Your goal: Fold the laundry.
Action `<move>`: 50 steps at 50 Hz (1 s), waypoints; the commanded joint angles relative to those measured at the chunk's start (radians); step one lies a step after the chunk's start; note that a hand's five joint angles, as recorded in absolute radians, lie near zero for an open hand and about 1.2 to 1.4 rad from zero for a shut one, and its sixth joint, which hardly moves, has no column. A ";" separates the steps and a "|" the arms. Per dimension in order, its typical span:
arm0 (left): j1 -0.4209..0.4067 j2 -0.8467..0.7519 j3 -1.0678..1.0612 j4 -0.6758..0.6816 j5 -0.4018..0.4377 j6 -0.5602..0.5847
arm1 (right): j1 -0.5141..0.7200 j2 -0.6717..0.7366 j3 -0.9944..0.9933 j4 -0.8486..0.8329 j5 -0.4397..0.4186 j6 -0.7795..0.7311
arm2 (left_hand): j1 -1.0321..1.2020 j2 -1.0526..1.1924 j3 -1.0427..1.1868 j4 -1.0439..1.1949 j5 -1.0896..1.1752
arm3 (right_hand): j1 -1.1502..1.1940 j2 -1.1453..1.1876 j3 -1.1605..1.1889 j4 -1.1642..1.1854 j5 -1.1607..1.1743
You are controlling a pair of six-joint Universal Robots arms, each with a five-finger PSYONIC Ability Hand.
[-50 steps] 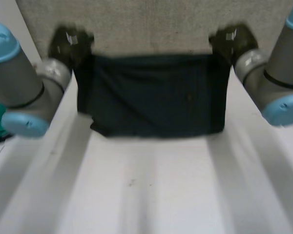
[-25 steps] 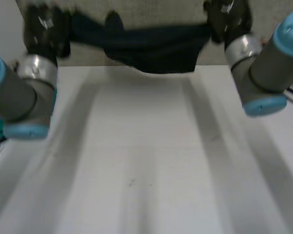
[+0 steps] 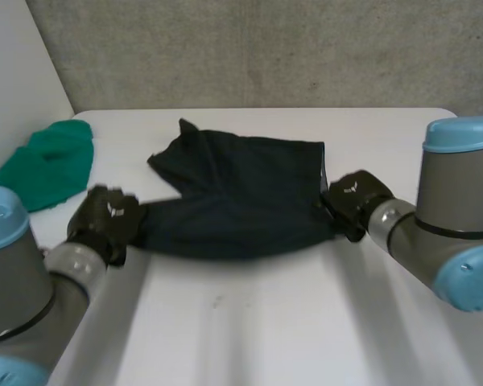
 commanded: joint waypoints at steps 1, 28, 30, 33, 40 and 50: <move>-0.086 0.147 -0.099 -0.494 -0.001 0.006 | -0.005 -0.172 0.182 0.263 0.008 -0.244 | 0.292 0.201 0.206 0.194 0.262 | 0.416 0.224 0.219 0.208 0.234; 0.098 0.046 0.041 -0.012 0.152 -0.054 | -0.002 -0.276 0.450 0.057 -0.037 -0.241 | -0.714 -0.806 -0.801 -0.812 -0.745 | 0.416 0.224 0.219 0.208 0.234; 0.124 -0.027 0.080 0.008 0.200 -0.077 | 0.000 -0.276 0.453 0.043 -0.035 -0.241 | -0.697 -0.788 -0.783 -0.795 -0.727 | 0.416 0.224 0.219 0.208 0.234; 0.155 -0.106 0.126 0.005 0.233 -0.100 | -0.002 -0.276 0.455 0.026 -0.034 -0.241 | -0.662 -0.753 -0.748 -0.760 -0.692 | 0.416 0.224 0.219 0.208 0.234; 0.175 -0.281 0.222 0.004 0.266 -0.108 | -0.002 -0.276 0.456 0.000 -0.034 -0.232 | -0.629 -0.721 -0.716 -0.727 -0.659 | 0.416 0.224 0.219 0.208 0.234; 0.175 -0.385 0.282 0.018 0.267 -0.100 | -0.002 -0.275 0.456 -0.032 -0.034 -0.220 | -0.284 -0.375 -0.370 -0.382 -0.314 | 0.416 0.224 0.219 0.208 0.234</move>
